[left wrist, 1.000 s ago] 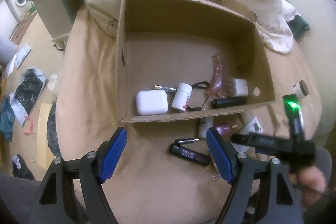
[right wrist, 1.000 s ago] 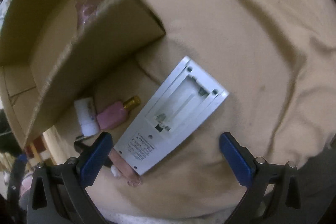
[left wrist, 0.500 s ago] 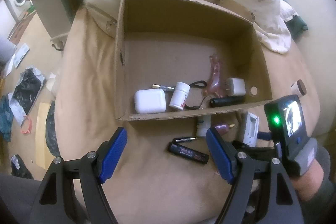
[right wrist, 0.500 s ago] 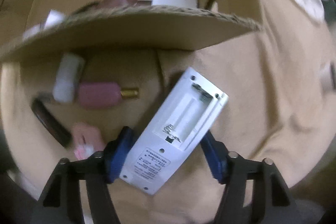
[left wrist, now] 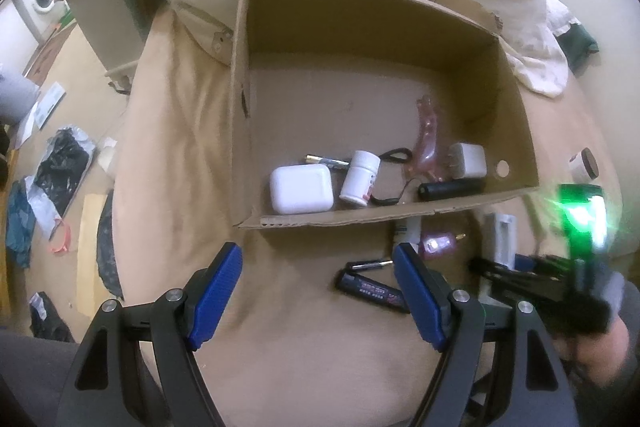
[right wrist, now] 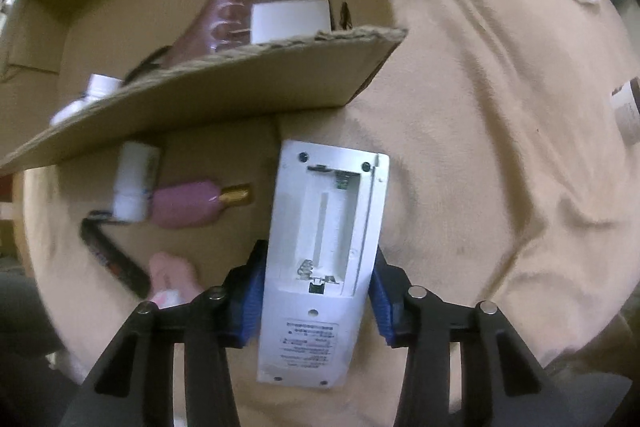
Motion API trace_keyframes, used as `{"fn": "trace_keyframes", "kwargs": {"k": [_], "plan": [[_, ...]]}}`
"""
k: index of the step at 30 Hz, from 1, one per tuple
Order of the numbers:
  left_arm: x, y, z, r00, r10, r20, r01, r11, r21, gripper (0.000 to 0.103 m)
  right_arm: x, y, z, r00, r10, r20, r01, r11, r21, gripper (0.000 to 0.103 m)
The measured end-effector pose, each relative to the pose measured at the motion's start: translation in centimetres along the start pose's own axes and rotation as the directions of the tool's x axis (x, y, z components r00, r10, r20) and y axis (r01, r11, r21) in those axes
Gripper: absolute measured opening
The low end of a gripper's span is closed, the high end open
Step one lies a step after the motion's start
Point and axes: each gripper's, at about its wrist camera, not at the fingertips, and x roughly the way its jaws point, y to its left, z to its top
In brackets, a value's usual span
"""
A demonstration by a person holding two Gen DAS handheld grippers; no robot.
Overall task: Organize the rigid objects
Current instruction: 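Grasp the white battery charger with the right tool, then hold the charger with the right tool while the left tool grasps the black power bank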
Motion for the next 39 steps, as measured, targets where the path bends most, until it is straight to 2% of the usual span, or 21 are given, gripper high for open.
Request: {"fn": "trace_keyframes", "kwargs": {"k": [5, 11, 12, 15, 19, 23, 25, 29, 34, 37, 39], "plan": [[-0.2, 0.0, 0.1, 1.0, 0.004, 0.01, -0.004, 1.0, 0.007, 0.075, -4.7, 0.6, -2.9, 0.992, 0.104, 0.075, -0.104, 0.995, -0.002, 0.046], [0.3, -0.5, 0.1, 1.0, 0.015, 0.001, -0.015, 0.999, 0.033, 0.075, -7.4, 0.2, -5.9, 0.971, 0.207, 0.118, -0.203, 0.978, -0.045, 0.046], [0.3, -0.5, 0.0, 1.0, 0.019, 0.001, -0.019, 0.999, 0.035, 0.075, -7.8, 1.3, -6.8, 0.966, 0.22, 0.133, -0.214, 0.975, -0.06, 0.046], [0.4, -0.3, -0.1, 1.0, 0.022, 0.002, -0.022, 0.999, 0.031, 0.075, -9.1, 2.5, -6.8, 0.958, 0.215, 0.189, -0.196, 0.974, -0.115, 0.046], [0.7, -0.1, -0.2, 1.0, 0.027, -0.001, -0.027, 0.999, 0.03, 0.075, -10.7, 2.9, -6.4, 0.925, 0.238, 0.298, -0.197, 0.967, -0.161, 0.046], [1.3, -0.1, -0.2, 0.999, 0.031, -0.015, -0.03, 0.999, 0.033, 0.075, -11.6, 3.8, -4.8, 0.873, 0.278, 0.401, -0.221, 0.958, -0.184, 0.046], [1.6, -0.2, -0.2, 0.999, 0.044, -0.017, -0.043, 0.998, 0.039, 0.075, -12.0, 3.3, -4.1, 0.861, 0.263, 0.436, -0.202, 0.962, -0.181, 0.046], [2.4, 0.0, -0.3, 0.998, 0.045, -0.041, -0.043, 0.998, 0.042, 0.075, -11.2, 2.7, -3.2, 0.834, 0.305, 0.46, -0.255, 0.952, -0.167, 0.046], [4.3, -1.3, -1.1, 0.994, 0.031, -0.106, -0.021, 0.995, 0.1, 0.075, -9.6, 2.2, -2.9, 0.825, 0.354, 0.44, -0.327, 0.935, -0.138, 0.046], [6.2, -3.3, -1.8, 0.986, 0.014, -0.169, 0.016, 0.984, 0.176, 0.075, -9.5, 2.2, -2.6, 0.819, 0.369, 0.439, -0.345, 0.929, -0.135, 0.046], [7.4, -4.9, -2.4, 0.98, 0.005, -0.201, 0.043, 0.971, 0.235, 0.075, -9.0, 2.2, -2.3, 0.825, 0.369, 0.428, -0.35, 0.928, -0.127, 0.046]]}}
